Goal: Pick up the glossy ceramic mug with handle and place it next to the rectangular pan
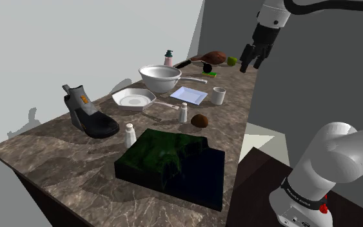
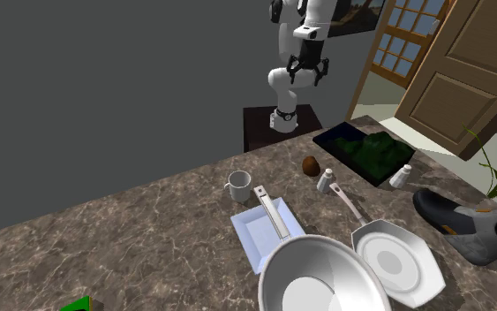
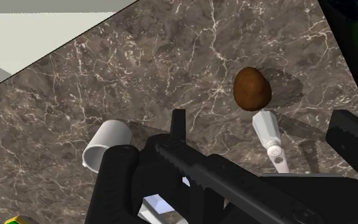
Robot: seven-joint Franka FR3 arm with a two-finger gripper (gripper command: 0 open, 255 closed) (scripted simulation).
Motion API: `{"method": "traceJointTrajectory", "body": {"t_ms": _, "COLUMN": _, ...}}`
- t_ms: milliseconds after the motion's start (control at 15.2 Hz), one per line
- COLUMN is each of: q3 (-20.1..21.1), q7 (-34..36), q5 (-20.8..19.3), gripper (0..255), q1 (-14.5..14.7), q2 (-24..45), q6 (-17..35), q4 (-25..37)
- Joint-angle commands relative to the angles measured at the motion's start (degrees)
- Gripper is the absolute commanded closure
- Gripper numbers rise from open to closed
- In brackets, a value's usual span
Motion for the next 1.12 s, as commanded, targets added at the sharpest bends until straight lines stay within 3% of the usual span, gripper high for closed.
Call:
{"method": "traceJointTrajectory", "body": {"t_ms": 0, "q3": 0.00, "q7": 0.00, "q5": 0.00, "gripper": 0, "q1": 0.00, "q2": 0.00, "q6": 0.00, "q4": 0.00}}
{"method": "traceJointTrajectory", "body": {"t_ms": 594, "q3": -8.00, "q7": -8.40, "q5": -2.54, "gripper": 0, "q1": -0.82, "q2": 11.74, "q6": 14.37, "q4": -1.65}}
{"method": "traceJointTrajectory", "body": {"t_ms": 1056, "q3": -13.94, "q7": -15.76, "q5": -1.38, "gripper": 0, "q1": -0.69, "q2": 24.33, "q6": 24.36, "q4": 1.57}}
